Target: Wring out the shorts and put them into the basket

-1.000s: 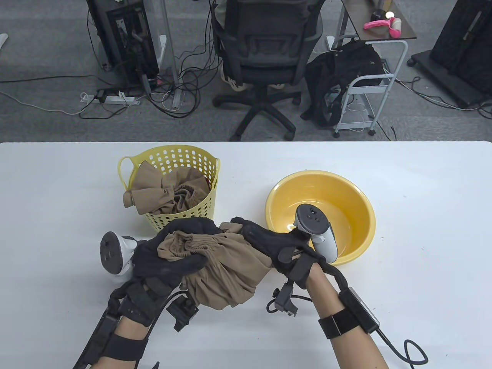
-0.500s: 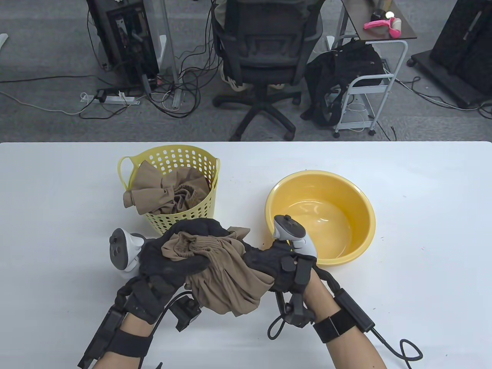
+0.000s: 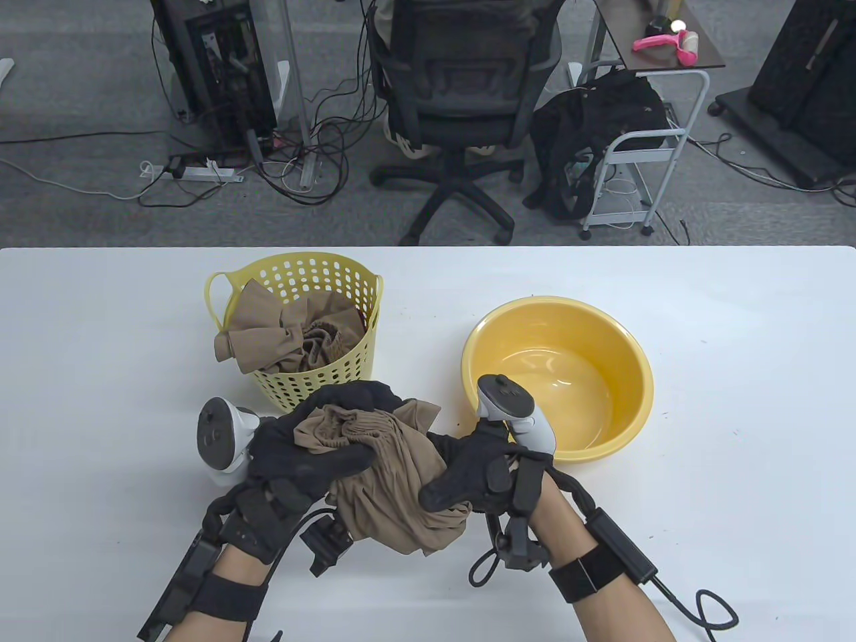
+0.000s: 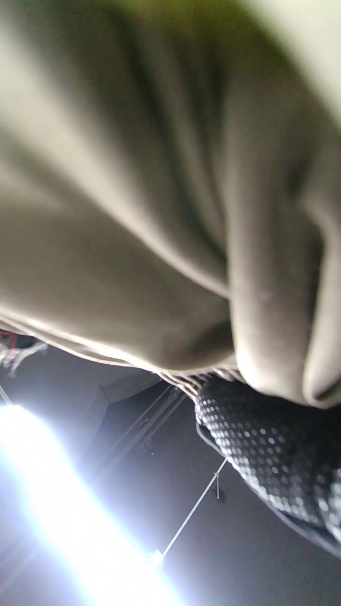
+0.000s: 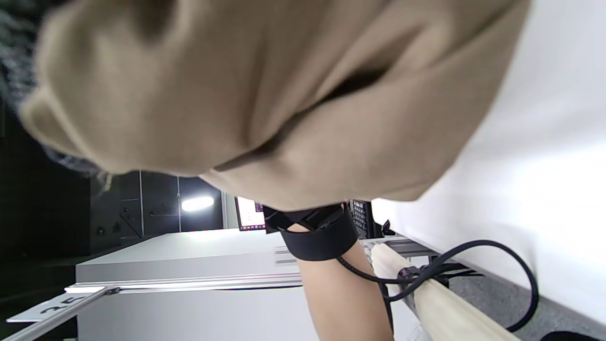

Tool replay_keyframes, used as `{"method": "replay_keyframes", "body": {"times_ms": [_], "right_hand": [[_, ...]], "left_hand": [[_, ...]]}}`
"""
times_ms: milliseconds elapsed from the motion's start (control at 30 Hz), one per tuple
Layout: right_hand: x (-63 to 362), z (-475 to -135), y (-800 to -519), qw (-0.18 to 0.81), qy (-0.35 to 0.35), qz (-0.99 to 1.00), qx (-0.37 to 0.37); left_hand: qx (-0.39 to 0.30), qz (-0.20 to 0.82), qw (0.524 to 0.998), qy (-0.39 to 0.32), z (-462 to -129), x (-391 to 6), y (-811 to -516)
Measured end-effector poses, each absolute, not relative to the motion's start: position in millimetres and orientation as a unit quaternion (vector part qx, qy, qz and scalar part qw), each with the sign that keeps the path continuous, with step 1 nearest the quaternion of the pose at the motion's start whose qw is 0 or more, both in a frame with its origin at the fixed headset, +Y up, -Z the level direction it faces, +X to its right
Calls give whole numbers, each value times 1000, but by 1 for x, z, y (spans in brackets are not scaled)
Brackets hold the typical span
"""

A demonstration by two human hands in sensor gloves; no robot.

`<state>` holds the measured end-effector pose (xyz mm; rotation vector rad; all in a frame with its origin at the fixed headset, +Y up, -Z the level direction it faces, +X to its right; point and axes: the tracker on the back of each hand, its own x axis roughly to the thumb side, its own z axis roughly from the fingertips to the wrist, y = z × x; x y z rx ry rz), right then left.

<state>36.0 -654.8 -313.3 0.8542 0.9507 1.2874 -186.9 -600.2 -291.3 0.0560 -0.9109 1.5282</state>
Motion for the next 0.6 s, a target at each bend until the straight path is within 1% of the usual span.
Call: {"method": "replay_keyframes", "body": {"times_ms": [200,367,600], "right_hand": [[37,-312,-645,597,377,605,369],[38,-311,-636,577,315,664,356],[39,-309,-628,524,229,747,339]], "left_hand": [[31,662,643,-384,-291,-189,-601],[40,651,666,-363,-291,-191,-603],[51,628,701,-333,-290,-192,-611]]}}
